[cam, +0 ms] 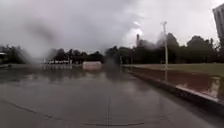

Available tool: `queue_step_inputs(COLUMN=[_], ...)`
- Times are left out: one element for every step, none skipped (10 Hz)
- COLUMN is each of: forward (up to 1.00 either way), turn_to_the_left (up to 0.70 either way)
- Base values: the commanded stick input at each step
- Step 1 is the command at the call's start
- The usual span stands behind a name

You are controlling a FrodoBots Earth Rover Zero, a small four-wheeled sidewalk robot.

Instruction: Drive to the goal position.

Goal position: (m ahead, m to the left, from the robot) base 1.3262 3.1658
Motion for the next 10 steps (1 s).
queue_step_inputs(forward=[0.7, 0.7, 0.7, 0.7, 0.7, 0.7, 0.7, 0.7, 0.7, 0.7], turn_to_the_left=[0.0, 0.0, 0.0, 0.0, 0.0, 0.0, 0.0, 0.0, 0.0, 0.0])
